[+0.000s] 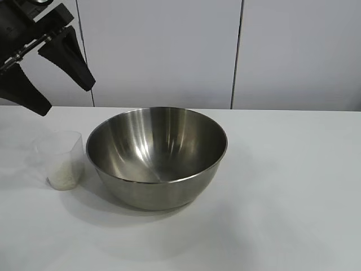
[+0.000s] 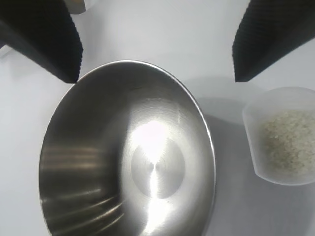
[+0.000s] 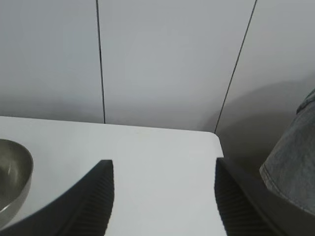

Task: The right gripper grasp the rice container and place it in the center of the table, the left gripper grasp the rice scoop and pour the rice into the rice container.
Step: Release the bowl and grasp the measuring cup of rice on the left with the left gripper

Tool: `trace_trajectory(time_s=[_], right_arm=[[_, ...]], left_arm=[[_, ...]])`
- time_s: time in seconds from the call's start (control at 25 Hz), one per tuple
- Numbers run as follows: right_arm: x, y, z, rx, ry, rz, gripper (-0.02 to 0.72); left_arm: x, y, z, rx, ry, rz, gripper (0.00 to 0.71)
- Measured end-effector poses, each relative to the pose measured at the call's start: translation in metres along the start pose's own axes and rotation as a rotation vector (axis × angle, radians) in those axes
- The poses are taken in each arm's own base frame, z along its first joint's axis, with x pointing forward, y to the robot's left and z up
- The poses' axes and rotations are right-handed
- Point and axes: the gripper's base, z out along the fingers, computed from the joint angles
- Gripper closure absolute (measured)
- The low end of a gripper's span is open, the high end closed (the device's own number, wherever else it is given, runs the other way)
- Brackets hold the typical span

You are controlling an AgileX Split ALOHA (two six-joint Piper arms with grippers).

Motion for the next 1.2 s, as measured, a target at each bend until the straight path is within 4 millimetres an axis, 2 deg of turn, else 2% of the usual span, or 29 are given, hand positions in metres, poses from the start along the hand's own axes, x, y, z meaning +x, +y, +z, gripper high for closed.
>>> trace_trajectory(time_s=[0.08,0.2,0.48,0.72,0.88,1.2], right_arm=[[0.021,0.005,0.005,-0.019,0.026,0.026,0.295],[0.041,0.012,0.006,-0.071,0.052,0.058,0.295],[0.066,0.018,-0.001,-0.219,0.175,0.023,0.295],[0.093,0.022,0.011,-0.238,0.241,0.047,0.295],[0.100,0.021,0.011,-0.211,0.251,0.046,0.295],[0.102,0.016,0.011,-0.160,0.254,0.064,0.295]], left_arm=[[0.000,0.000,0.000,0.000,0.000,0.000,0.108],[0.000,0.000,0.000,0.000,0.000,0.000,0.108],[0.000,0.000,0.000,0.000,0.000,0.000,0.108],[0.000,0.000,0.000,0.000,0.000,0.001,0.108],[0.000,0.000,0.000,-0.001,-0.002,0.001,0.108],[-0.002,0.001,0.000,-0.007,-0.020,0.001,0.108]])
